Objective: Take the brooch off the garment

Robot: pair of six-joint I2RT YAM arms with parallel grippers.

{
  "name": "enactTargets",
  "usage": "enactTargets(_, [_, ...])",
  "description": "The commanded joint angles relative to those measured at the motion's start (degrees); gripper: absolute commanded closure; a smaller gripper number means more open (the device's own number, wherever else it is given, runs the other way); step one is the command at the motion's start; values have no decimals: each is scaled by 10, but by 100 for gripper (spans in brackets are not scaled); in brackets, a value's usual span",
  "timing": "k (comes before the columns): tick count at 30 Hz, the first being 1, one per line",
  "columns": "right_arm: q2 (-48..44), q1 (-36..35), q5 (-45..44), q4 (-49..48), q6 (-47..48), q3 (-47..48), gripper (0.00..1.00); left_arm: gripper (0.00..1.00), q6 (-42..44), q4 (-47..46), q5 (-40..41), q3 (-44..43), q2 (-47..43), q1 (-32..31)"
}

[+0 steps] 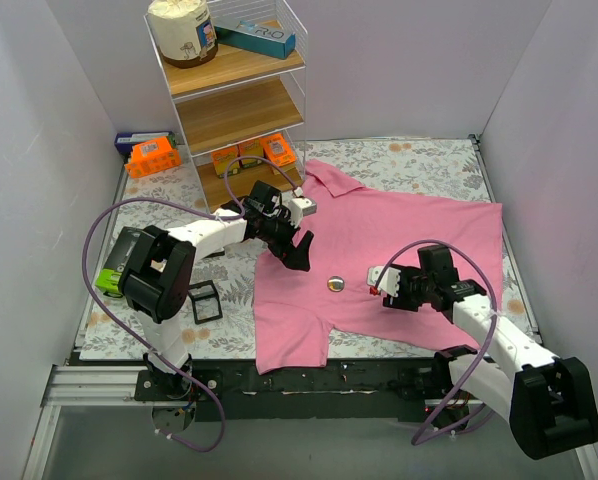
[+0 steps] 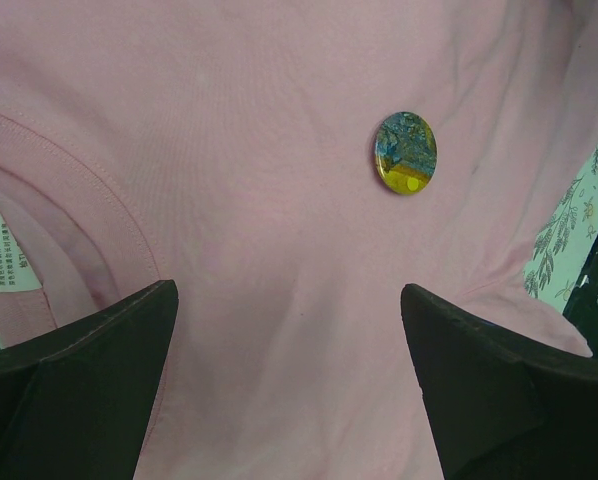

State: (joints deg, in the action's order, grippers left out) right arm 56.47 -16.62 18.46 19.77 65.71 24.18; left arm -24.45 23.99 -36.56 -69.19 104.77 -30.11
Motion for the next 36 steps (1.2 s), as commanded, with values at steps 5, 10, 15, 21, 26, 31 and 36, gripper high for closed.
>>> enactTargets(5, [-36, -4, -62, -38, -21, -5, 50, 7, 5, 2, -11, -18, 7, 0])
enactTargets(10, [-46, -4, -55, -45, -37, 10, 59, 7, 7, 2, -12, -19, 8, 0])
enactTargets(15, [-36, -5, -56, -44, -43, 19, 67, 7, 7, -1, -12, -17, 4, 0])
enactTargets(21, [-8, -4, -75, -45, -63, 38, 83, 7, 6, -1, -10, -10, 0, 0])
enactTargets(26, [-9, -4, -103, -33, -100, 51, 86, 7, 5, -2, -12, -7, -3, 0])
enactTargets(31, [-24, -4, -144, -32, -167, 50, 81, 7, 4, -3, -15, -5, -2, 0])
enactTargets(36, [4, -6, -170, -24, -228, 60, 78, 7, 1, -4, -17, -2, 0, 0])
